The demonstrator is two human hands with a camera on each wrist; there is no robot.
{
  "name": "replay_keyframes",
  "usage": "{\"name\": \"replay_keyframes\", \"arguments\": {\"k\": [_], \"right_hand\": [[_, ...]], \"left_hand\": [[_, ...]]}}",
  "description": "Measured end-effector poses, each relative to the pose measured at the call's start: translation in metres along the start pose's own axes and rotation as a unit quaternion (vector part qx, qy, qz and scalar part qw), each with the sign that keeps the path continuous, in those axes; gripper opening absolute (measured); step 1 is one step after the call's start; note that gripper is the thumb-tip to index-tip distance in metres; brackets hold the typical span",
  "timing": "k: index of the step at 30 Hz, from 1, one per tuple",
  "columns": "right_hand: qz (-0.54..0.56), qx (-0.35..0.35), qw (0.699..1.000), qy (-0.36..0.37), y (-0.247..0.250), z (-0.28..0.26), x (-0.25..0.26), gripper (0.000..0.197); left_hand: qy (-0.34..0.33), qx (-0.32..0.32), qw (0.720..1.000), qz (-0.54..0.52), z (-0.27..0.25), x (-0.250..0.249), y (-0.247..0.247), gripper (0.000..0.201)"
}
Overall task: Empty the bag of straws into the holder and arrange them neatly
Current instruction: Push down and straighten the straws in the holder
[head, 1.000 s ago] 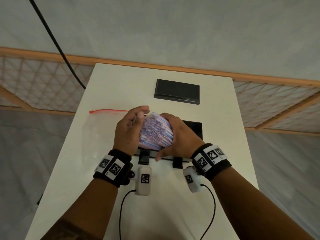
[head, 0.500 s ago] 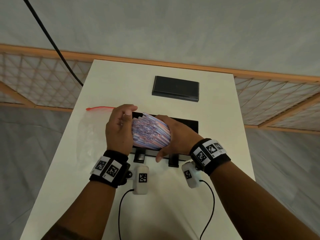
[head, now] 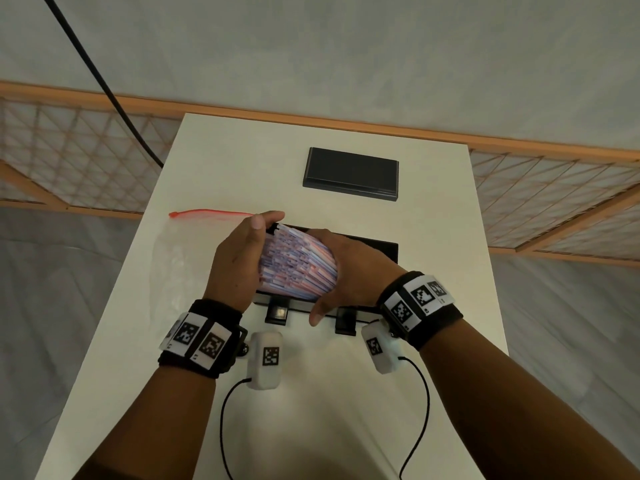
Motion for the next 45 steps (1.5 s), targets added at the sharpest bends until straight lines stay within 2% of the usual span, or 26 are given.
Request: {"name": "replay_keyframes", "arguments": {"k": [5,12,15,20,26,29,34,38,42,45], "right_hand": [[0.031,0.02,0.999,-0.003,-0.004,0.004,0.002,0.123],[0.01,0.012,1.0,0.008,-0.002,0.007,0.008,0.121],[0.003,0.01,1.0,0.014,-0.002,0.009,0.009,0.12],[0.048,0.033,0.998,-0.016,-0.005,0.011,0.005,0.114],[0.06,0.041,0.997,-0.03,-0.003,0.013,0.004,0.112],[-0.002,0.03,0.999,-0.029,0.001,0.013,0.007,0.114],[-0.125,-0.023,0.992,-0.013,0.004,0.014,0.012,0.117],[-0.074,-0.025,0.997,-0.02,-0.001,0.013,0.006,0.119],[-0.006,-0.027,1.0,-0.012,-0.004,0.008,0.005,0.113],[-0.068,-0.045,0.997,-0.007,-0.002,0.006,0.008,0.113]], "left_hand": [[-0.005,0.017,1.0,-0.01,0.001,0.005,0.003,0.068],[-0.014,-0.037,0.998,-0.041,0.003,0.01,0.009,0.059],[-0.008,-0.017,0.999,-0.027,0.005,0.015,0.005,0.062],[0.001,0.028,0.999,-0.041,0.007,0.021,0.004,0.076],[-0.007,0.016,0.999,-0.031,0.012,0.027,0.003,0.074],[-0.008,0.003,1.0,-0.027,0.011,0.028,0.001,0.065],[0.011,0.018,0.999,-0.025,0.011,0.029,-0.005,0.06],[0.017,0.05,0.999,0.002,0.014,0.025,-0.007,0.063],[0.003,0.058,0.998,0.002,0.016,0.022,-0.01,0.09],[0.0,0.032,0.999,-0.015,0.017,0.025,-0.008,0.08]]}}
Point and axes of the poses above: each hand's wrist, its own z-axis towards the middle knuckle, its own y-axis out of the back of the hand, x = y × z, the point moved 5 cm from there along z, towards the middle knuckle, and after that the axes turned 8 degrees about -x, right-handed, at the moved point
